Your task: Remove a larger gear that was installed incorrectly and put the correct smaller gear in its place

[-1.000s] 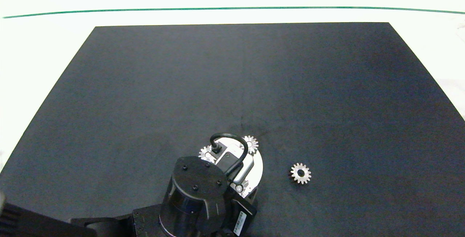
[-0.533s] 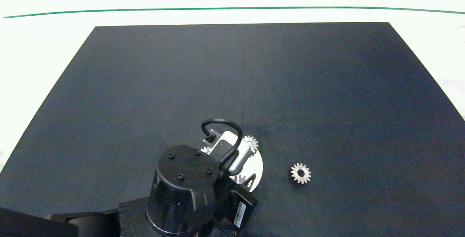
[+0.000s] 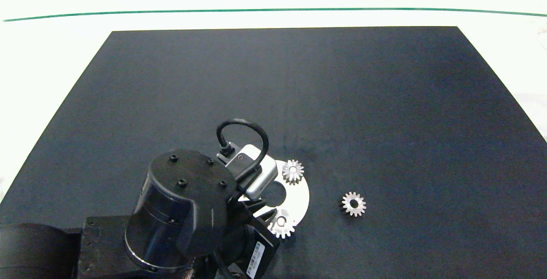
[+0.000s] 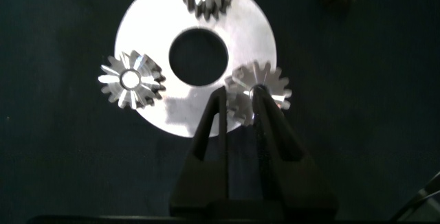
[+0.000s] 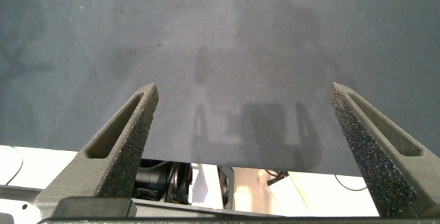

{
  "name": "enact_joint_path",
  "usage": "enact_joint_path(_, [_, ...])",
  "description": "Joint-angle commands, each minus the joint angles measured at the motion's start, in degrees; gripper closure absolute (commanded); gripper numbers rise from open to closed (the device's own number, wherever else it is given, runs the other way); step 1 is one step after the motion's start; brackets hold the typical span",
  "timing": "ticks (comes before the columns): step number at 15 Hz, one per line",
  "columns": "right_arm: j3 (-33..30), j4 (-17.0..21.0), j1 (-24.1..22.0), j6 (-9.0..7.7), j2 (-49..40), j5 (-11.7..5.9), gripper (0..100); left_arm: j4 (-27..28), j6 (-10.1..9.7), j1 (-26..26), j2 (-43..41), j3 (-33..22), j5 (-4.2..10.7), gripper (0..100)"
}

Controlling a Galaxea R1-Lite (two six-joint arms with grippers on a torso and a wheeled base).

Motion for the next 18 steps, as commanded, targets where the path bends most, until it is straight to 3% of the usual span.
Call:
enact_joint_path(1, [0.1,0.1,0.0,0.01,0.2,-0.01,0,1.1,-1.23,-0.3,-1.0,-1.5,0.15,0])
enact_joint_path(7, [0.2,0.0,0.0,0.01,0.2,-0.01,0,1.3,-2.55,-2.6,2.4,-0.9,0.15,0])
enact_joint_path(10, [0.2,0.1,0.0,0.01,0.2,-0.01,0,0.4,-4.92,-5.3,5.7,-0.6,0.76,0])
enact_joint_path(13, [0.2,0.1,0.0,0.01,0.1,-0.01,0,-3.2,-4.92,-4.8,7.5,0.2,2.96,0])
enact_joint_path(15, [0.2,0.1,0.1,0.01,0.1,-0.01,0,-6.8,-4.31,-2.9,7.9,1.0,2.96,0])
enact_joint_path(18, [0.2,0.0,0.1,0.01,0.1,-0.01,0,-7.1,-3.96,-2.8,8.6,1.3,3.05,0])
